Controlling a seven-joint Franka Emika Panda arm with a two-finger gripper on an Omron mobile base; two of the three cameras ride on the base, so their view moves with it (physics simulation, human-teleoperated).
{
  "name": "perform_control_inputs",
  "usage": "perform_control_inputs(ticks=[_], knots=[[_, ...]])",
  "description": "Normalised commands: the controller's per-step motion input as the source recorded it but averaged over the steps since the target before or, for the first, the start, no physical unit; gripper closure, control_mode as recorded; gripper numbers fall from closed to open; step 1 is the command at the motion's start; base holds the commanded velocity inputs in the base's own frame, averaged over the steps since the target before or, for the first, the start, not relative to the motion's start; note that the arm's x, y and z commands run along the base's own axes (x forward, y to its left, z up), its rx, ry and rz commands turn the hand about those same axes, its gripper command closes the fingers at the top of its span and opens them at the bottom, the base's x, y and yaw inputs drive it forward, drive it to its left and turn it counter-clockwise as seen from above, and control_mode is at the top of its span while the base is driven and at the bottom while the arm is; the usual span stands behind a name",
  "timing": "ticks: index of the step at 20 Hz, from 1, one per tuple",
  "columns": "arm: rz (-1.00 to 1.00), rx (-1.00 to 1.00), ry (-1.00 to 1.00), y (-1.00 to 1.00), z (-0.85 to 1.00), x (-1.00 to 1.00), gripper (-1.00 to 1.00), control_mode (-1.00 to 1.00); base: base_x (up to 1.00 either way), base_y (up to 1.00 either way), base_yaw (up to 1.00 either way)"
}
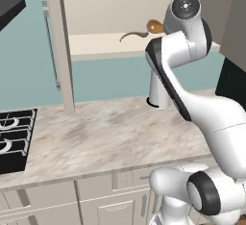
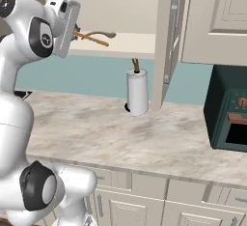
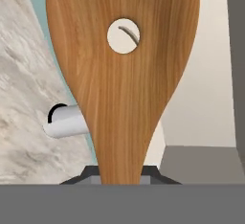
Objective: Organize the utensils by type. Pick up the wooden spoons from the counter and place them in the open cabinet. Then pick up the metallic utensils from the counter and place them in the open drawer.
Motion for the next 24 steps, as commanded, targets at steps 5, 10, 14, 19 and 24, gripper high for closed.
perform_control_inputs(ticks=[5, 10, 14, 19, 24], knots=[[0.19, -0.15, 0.00, 0.16, 0.00, 0.55, 1.00, -1.00, 0.00, 0.00, 0.00], [0.01, -0.01, 0.00, 0.18, 0.00, 0.49, 1.00, -1.00, 0.00, 0.00, 0.00], [-0.01, 0.00, 0.04, 0.09, 0.00, 0.45, 1.00, -1.00, 0.00, 0.00, 0.00], [-0.09, 0.00, 0.15, 0.05, -0.08, 0.35, 1.00, -1.00, 0.00, 0.00, 0.00], [-0.04, 0.00, 0.23, 0.00, -0.20, 0.40, 1.00, -1.00, 0.00, 0.00, 0.00]])
